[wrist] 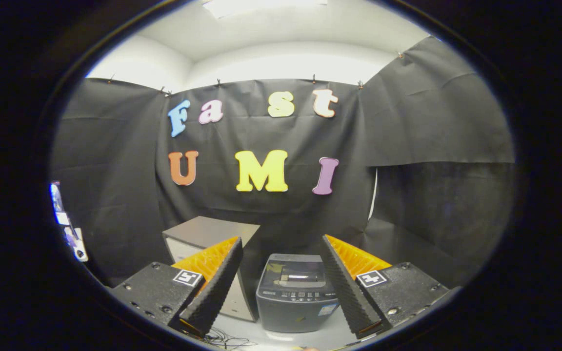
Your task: Put the clothes into the washing machine and then close the washing machine lid.
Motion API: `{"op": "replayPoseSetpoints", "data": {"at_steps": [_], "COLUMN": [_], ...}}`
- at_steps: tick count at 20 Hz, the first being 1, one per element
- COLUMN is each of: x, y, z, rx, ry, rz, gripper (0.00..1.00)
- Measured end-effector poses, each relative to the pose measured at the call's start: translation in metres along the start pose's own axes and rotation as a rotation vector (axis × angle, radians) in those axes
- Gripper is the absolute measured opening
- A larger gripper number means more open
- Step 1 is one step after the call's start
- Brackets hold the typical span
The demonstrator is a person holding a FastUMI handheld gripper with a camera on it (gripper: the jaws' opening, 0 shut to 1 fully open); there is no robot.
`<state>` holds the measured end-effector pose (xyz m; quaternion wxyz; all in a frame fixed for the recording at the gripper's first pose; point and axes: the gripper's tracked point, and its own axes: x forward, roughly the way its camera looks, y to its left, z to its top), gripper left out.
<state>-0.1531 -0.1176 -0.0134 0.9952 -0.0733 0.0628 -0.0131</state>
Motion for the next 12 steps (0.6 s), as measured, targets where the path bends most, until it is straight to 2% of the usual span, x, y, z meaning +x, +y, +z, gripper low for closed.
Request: {"op": "replayPoseSetpoints", "data": {"at_steps": [6,12], "x": [-0.073,-0.105], "y": [-0.031,-0.057], "z": [-0.008,0.015], "rx": [0.058,0.074], "ry": [-0.017,-0.11], "rz": [0.022,-0.069], "gripper": [1.0,1.0]}}
